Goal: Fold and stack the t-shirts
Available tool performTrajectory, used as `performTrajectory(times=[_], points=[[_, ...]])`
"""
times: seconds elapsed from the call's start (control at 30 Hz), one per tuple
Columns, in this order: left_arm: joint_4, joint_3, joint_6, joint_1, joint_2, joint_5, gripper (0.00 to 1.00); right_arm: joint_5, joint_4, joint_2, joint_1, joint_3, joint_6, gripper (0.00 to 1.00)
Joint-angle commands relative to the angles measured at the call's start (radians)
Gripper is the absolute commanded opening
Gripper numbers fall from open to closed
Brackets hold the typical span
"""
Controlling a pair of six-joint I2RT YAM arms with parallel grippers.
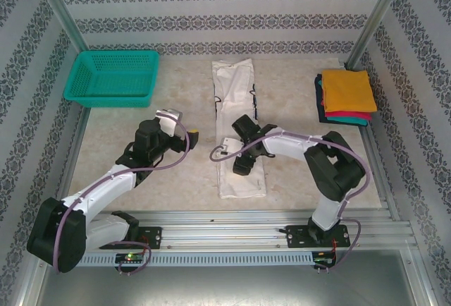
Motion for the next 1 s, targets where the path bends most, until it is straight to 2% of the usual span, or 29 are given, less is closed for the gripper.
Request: performTrajectory(times=[0.0, 0.13, 0.33, 0.43, 0.6, 0.77, 0.87, 0.97], points=[[-0.025, -0.014, 0.024, 0.015, -0.029, -0.018, 1.00, 0.051, 0.021, 0.071, -0.027, 0.063, -0.047, 0.74], [-0.031, -0.021, 0.024, 0.016, -0.041, -0.020, 1.00, 0.078, -0.037, 0.150, -0.044, 0.163, -0.062, 0.74], [-0.014, -0.033, 0.015, 0.016, -0.035, 0.002, 1.00, 0.098, -0.002, 0.158, -0.053, 0.203, -0.097, 0.76], [-0.017, -0.035, 0.026, 0.017, -0.040, 0.005, 1.00, 0.074, 0.002, 0.077, -0.032, 0.163, -0.101, 0.78], [-0.033, -0.039, 0.055, 0.018, -0.040, 0.000, 1.00, 0.049, 0.056, -0.132, 0.024, 0.000, -0.046, 0.82], [-0.056, -0.033, 0.091, 0.019, -0.044, 0.039, 1.00, 0.056, 0.029, -0.283, 0.140, -0.122, 0.002, 0.83], [-0.077, -0.032, 0.125, 0.018, -0.055, 0.046, 1.00, 0.019, 0.012, -0.328, 0.206, -0.170, 0.040, 0.80], [-0.101, -0.032, 0.152, 0.019, -0.067, 0.044, 1.00, 0.027, -0.036, -0.308, 0.239, -0.180, 0.046, 0.73]])
